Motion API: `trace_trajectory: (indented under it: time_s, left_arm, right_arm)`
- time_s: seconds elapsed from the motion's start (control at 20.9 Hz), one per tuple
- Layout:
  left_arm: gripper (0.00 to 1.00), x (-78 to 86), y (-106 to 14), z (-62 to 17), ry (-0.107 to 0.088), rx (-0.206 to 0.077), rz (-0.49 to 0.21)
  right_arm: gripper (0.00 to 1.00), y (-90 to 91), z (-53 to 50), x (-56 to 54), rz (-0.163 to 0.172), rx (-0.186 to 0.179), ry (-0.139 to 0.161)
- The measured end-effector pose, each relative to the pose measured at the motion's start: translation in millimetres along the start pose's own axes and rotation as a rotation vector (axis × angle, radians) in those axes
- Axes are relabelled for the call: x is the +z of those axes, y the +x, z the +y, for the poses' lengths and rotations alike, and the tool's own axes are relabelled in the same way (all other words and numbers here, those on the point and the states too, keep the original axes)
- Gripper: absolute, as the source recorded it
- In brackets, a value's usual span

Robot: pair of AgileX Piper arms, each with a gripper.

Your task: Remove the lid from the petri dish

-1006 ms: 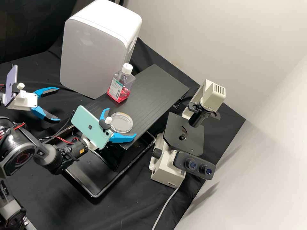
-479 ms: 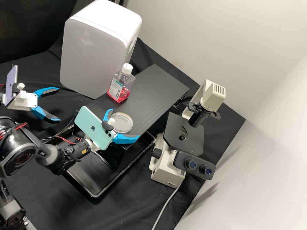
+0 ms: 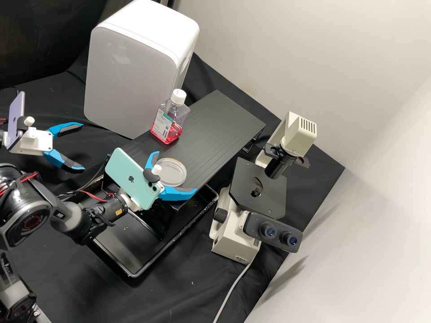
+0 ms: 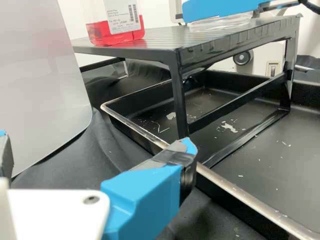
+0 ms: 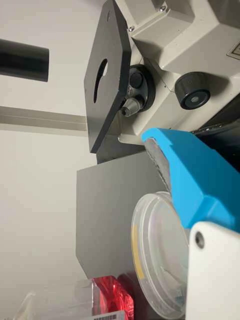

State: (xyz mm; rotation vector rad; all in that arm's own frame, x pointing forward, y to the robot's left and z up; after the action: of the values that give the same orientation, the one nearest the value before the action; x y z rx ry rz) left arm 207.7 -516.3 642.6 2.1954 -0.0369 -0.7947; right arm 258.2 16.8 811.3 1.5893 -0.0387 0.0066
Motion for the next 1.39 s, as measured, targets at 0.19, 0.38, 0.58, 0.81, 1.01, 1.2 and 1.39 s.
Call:
trace_trajectory:
  time_s: [0.19, 0.38, 0.58, 0.81, 1.01, 1.2, 1.39]
  left_arm:
    - [1.00, 0.0, 0.1, -0.3, 0.000, -0.001, 0.000]
    - [1.00, 0.0, 0.1, -0.3, 0.000, -0.001, 0.000]
    - [1.00, 0.0, 0.1, -0.3, 0.000, -0.001, 0.000]
    - [1.00, 0.0, 0.1, -0.3, 0.000, -0.001, 0.000]
    - [1.00, 0.0, 0.1, -0.3, 0.000, -0.001, 0.000]
    - [1.00, 0.0, 0.1, -0.3, 0.000, -0.001, 0.000]
    - [1.00, 0.0, 0.1, -0.3, 0.000, -0.001, 0.000]
  right_arm:
    - [1.00, 1.7, 1.2, -1.3, 0.006, 0.005, 0.000]
    - [1.00, 1.9, 1.3, -1.5, 0.006, 0.006, 0.000]
    - [1.00, 1.9, 1.2, -1.4, 0.005, 0.005, 0.000]
    - [1.00, 2.2, 1.1, -1.3, 0.005, 0.005, 0.000]
    - [1.00, 4.2, 0.5, -0.7, 0.003, 0.003, 0.000]
    - [1.00, 5.2, 0.3, -0.5, 0.003, 0.002, 0.000]
    - [0.00, 5.6, -0.6, 0.4, 0.000, 0.000, 0.000]
